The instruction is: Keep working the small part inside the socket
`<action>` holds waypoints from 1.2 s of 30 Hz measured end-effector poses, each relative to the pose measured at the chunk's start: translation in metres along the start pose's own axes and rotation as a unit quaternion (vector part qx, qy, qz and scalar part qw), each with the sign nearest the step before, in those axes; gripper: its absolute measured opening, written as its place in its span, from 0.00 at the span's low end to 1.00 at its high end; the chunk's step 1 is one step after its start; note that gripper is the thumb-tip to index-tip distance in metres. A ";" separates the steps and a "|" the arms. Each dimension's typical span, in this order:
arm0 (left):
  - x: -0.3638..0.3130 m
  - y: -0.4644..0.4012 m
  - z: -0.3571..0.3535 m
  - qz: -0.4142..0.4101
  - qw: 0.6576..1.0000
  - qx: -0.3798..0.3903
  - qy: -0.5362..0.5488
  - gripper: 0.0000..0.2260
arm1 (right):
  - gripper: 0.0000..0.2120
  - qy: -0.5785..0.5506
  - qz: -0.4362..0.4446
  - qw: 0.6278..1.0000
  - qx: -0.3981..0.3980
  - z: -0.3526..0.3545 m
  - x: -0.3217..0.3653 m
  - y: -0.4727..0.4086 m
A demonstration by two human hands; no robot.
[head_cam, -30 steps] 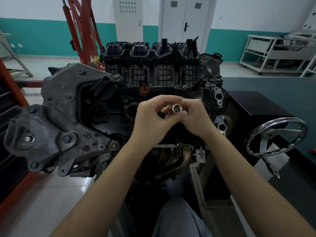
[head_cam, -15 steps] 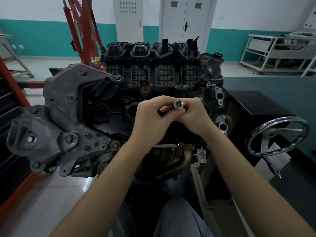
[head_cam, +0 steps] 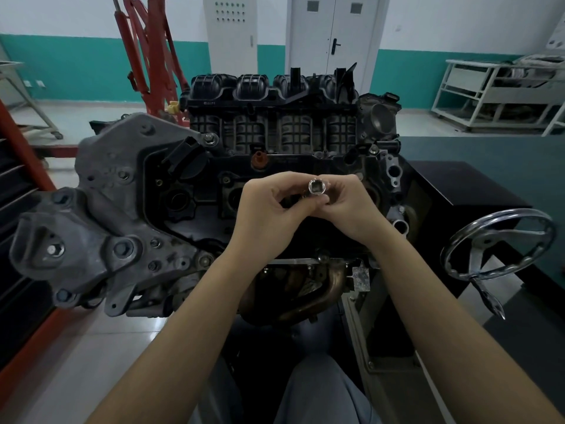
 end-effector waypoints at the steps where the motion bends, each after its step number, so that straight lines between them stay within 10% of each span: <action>1: -0.001 0.000 0.000 0.000 1.000 0.006 0.013 0.09 | 0.10 -0.004 0.003 1.000 0.009 -0.001 0.001 0.000; 36: -0.002 -0.001 -0.007 -0.006 1.000 0.016 0.012 0.08 | 0.15 -0.022 0.021 0.999 0.028 -0.002 0.006 0.001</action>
Point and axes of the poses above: each hand's wrist, its own y-axis away from the middle knuckle, its own z-axis out of the back of the hand, x = y × z, the point moved 4 cm from there along -y, towards the middle knuckle, and after that the axes turned 8 degrees about z, right-handed, at the moved point
